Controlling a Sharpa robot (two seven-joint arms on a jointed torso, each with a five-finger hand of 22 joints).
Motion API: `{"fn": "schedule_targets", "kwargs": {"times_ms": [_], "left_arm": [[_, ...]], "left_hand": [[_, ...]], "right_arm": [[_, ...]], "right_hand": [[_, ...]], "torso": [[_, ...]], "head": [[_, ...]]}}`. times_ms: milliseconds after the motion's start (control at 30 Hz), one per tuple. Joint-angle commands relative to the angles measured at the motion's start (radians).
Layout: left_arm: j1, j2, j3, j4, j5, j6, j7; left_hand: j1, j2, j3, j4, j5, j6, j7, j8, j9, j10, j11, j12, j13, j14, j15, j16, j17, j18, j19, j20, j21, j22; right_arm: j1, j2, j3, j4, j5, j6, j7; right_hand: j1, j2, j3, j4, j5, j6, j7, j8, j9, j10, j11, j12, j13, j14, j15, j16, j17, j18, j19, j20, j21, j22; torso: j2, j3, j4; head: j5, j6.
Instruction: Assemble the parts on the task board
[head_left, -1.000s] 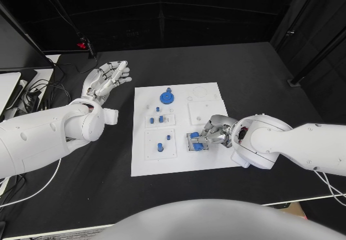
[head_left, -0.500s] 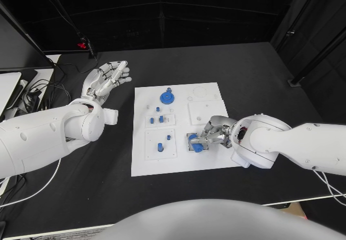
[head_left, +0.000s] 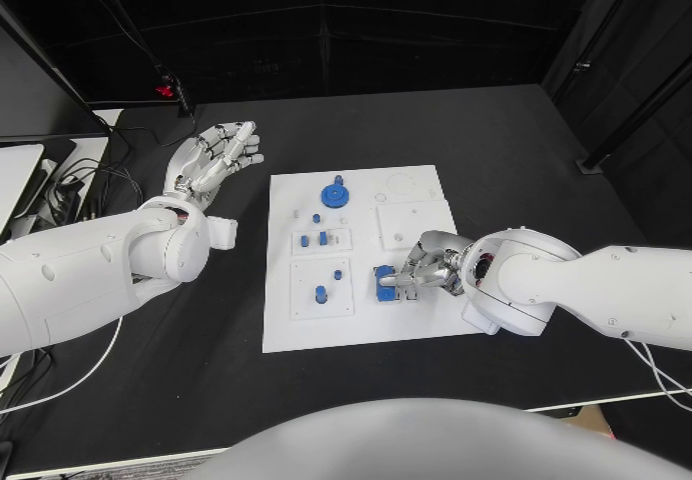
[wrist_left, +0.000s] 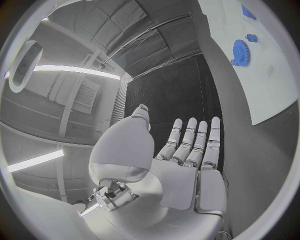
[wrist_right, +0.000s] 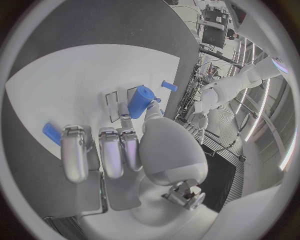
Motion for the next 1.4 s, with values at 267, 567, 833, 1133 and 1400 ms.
{"fn": "schedule_targets", "kwargs": {"times_ms": [267, 567, 833, 1133, 1400], "left_arm": [[0.002, 0.000, 0.001, 0.001, 0.000, 0.010, 0.031], [0.001, 0.001, 0.001, -0.002, 0.000, 0.012, 0.030], [0.000, 0.003, 0.001, -0.003, 0.000, 0.015, 0.029], [-0.001, 0.000, 0.001, -0.001, 0.000, 0.015, 0.030], [-0.001, -0.002, 0.001, 0.001, 0.000, 0.016, 0.031]], "left_hand": [[0.002, 0.008, -0.005, -0.001, 0.007, -0.006, 0.145, 0.006, -0.002, -0.007, 0.001, 0.004, -0.001, -0.004, 0.000, 0.004, -0.001, -0.018, 0.000, 0.002, 0.004, -0.001], [0.003, 0.009, -0.006, -0.001, 0.008, -0.006, 0.145, 0.007, -0.002, -0.007, 0.001, 0.005, -0.002, -0.003, 0.000, 0.005, -0.002, -0.018, 0.000, 0.002, 0.004, -0.001], [0.003, 0.010, -0.006, -0.001, 0.009, -0.007, 0.145, 0.008, -0.003, -0.008, 0.001, 0.006, -0.002, -0.002, 0.000, 0.006, -0.003, -0.018, -0.001, 0.002, 0.004, -0.002], [0.003, 0.010, -0.006, -0.001, 0.009, -0.007, 0.145, 0.008, -0.003, -0.008, 0.001, 0.006, -0.002, -0.002, 0.000, 0.006, -0.003, -0.018, -0.001, 0.002, 0.004, -0.002], [0.004, 0.010, -0.007, -0.001, 0.009, -0.008, 0.145, 0.008, -0.003, -0.008, 0.001, 0.007, -0.003, -0.002, 0.000, 0.007, -0.004, -0.019, -0.001, 0.002, 0.004, -0.002]], "right_arm": [[0.001, -0.029, 0.000, 0.020, -0.050, -0.064, 0.039], [0.000, -0.080, 0.000, 0.060, -0.133, -0.101, 0.086], [0.000, -0.078, 0.000, 0.078, -0.148, -0.025, 0.086], [-0.007, -0.051, -0.001, 0.057, -0.163, 0.028, 0.049], [-0.011, -0.025, -0.001, 0.033, -0.196, 0.038, 0.015]], "right_hand": [[-0.065, -0.013, -0.050, 0.001, -0.019, 0.040, -0.009, 0.009, 0.013, 0.104, -0.005, 0.003, 0.263, 0.102, -0.005, 0.002, 0.264, -0.005, 0.084, -0.003, -0.008, 0.250], [-0.112, -0.080, -0.061, 0.004, -0.019, 0.120, -0.050, 0.090, 0.060, 0.104, -0.042, 0.003, 0.263, 0.102, -0.035, 0.002, 0.264, -0.003, 0.081, -0.031, -0.011, 0.248], [-0.123, -0.230, 0.063, 0.007, -0.018, 0.135, -0.076, 0.158, 0.115, 0.104, -0.067, 0.003, 0.263, 0.102, -0.059, 0.002, 0.264, -0.004, 0.082, -0.056, -0.011, 0.248], [-0.069, -0.174, 0.102, 0.002, -0.020, 0.116, -0.081, 0.184, 0.146, 0.104, -0.073, 0.003, 0.263, 0.102, -0.066, 0.002, 0.264, -0.005, 0.084, -0.065, -0.008, 0.250], [-0.009, -0.116, 0.117, -0.006, -0.019, 0.102, -0.085, 0.208, 0.174, 0.104, -0.074, 0.003, 0.263, 0.102, -0.068, 0.002, 0.264, -0.006, 0.088, -0.067, -0.003, 0.252]], "torso": [[0.000, 0.0002, -0.0009], [-0.001, -0.0001, -0.0025], [0.000, 0.0001, -0.0009], [0.000, -0.0005, -0.0011], [0.000, 0.0001, -0.0011]], "head": [[0.005, 0.000], [0.002, 0.000], [-0.004, 0.000], [-0.006, 0.000], [-0.006, 0.000]]}}
